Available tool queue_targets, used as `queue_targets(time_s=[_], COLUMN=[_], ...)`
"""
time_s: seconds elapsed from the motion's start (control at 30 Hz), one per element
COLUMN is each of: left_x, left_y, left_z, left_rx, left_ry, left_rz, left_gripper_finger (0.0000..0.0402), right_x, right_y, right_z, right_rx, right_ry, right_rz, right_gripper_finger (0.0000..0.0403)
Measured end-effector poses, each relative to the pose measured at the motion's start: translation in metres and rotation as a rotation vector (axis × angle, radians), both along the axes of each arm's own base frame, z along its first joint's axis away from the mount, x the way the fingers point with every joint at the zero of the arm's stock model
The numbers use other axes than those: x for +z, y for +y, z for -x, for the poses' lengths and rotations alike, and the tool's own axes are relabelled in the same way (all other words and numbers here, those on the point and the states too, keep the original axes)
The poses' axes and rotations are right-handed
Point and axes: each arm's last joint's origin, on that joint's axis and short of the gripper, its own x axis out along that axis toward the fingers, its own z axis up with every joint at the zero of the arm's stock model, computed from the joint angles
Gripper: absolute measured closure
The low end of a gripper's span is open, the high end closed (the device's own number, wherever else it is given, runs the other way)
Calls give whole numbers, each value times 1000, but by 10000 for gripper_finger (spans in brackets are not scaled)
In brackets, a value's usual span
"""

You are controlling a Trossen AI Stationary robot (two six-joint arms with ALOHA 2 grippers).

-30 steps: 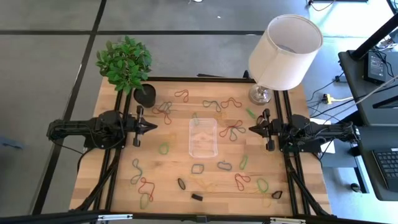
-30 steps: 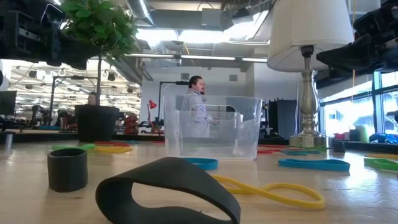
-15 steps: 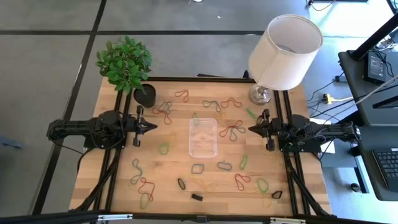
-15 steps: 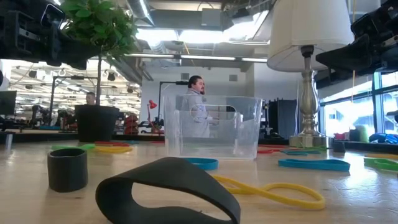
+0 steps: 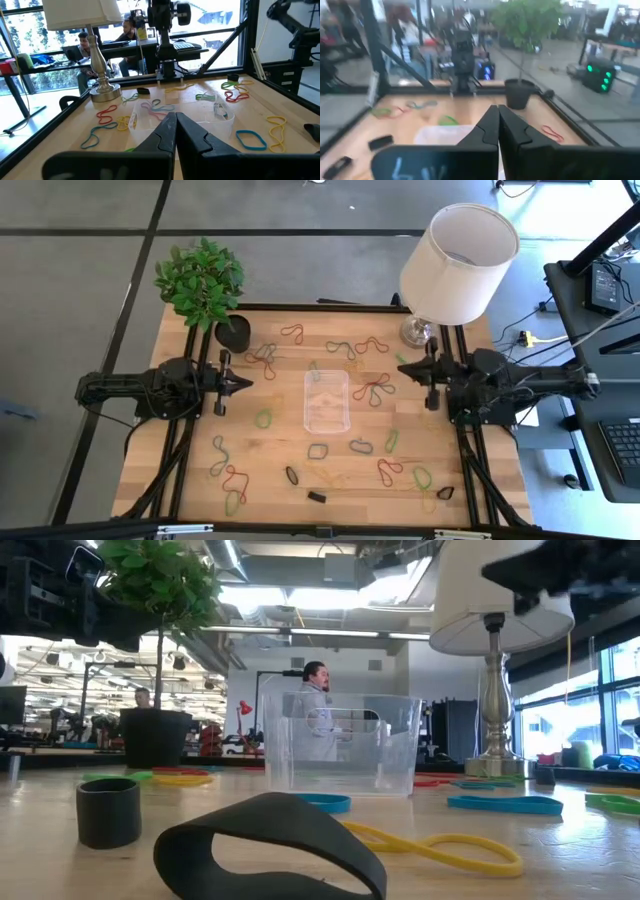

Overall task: Pick and place rubber bands into bin
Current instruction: Put the blue rubber band into the transparent container

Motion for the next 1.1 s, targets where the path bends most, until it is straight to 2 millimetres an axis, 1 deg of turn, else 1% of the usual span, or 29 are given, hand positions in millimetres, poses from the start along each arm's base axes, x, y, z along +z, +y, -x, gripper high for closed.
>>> queue_targets(time_s=[0.07,0.17,0.3,0.37,0.43,0.5,0.6,0.67,0.8,0.97,1.1], left_x=[0,0,0,0,0,0,0,0,0,0,0], left_y=[0,0,0,0,0,0,0,0,0,0,0], left_z=[0,0,0,0,0,0,0,0,0,0,0], left_rx=[0,0,0,0,0,0,0,0,0,0,0], left_ry=[0,0,0,0,0,0,0,0,0,0,0], left_rz=[0,0,0,0,0,0,0,0,0,0,0], left_gripper_finger=[398,398,398,398,398,398,398,398,398,398,398], right_x=[14,29,34,31,23,13,-6,-19,-44,-65,-84], right_y=[-1,-2,-3,-3,-3,-5,-8,-8,-7,-9,-15], right_z=[-14,-40,-77,-92,-103,-110,-111,-112,-116,-125,-129], right_rx=[-39,-110,-198,-244,-316,-422,-611,-719,-832,-919,-935], right_ry=[99,254,503,638,786,931,1137,1225,1308,1302,1267], right_rz=[8,-43,-132,-196,-279,-373,-535,-642,-756,-807,-839], right_gripper_finger=[403,403,403,403,403,403,399,388,356,311,280])
